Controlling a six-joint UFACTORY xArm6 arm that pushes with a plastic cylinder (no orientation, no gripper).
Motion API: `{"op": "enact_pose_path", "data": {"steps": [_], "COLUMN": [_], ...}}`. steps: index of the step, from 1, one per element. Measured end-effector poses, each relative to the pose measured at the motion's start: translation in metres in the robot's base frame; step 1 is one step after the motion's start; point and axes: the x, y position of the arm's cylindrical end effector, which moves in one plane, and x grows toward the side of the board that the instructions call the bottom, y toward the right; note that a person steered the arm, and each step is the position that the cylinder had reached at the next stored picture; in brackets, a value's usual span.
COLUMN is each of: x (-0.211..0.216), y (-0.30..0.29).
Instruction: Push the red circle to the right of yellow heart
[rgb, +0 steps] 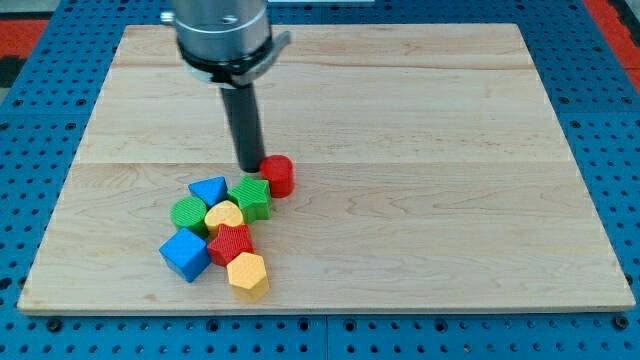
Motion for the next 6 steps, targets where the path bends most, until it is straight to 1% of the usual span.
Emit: {"op": "enact_pose_path", "data": {"steps": [2,3,4,5,6], "x": [0.006,-0.008,0.013,0.046,0.065], "y": [0.046,0.059,0.084,0.079,0.069]}}
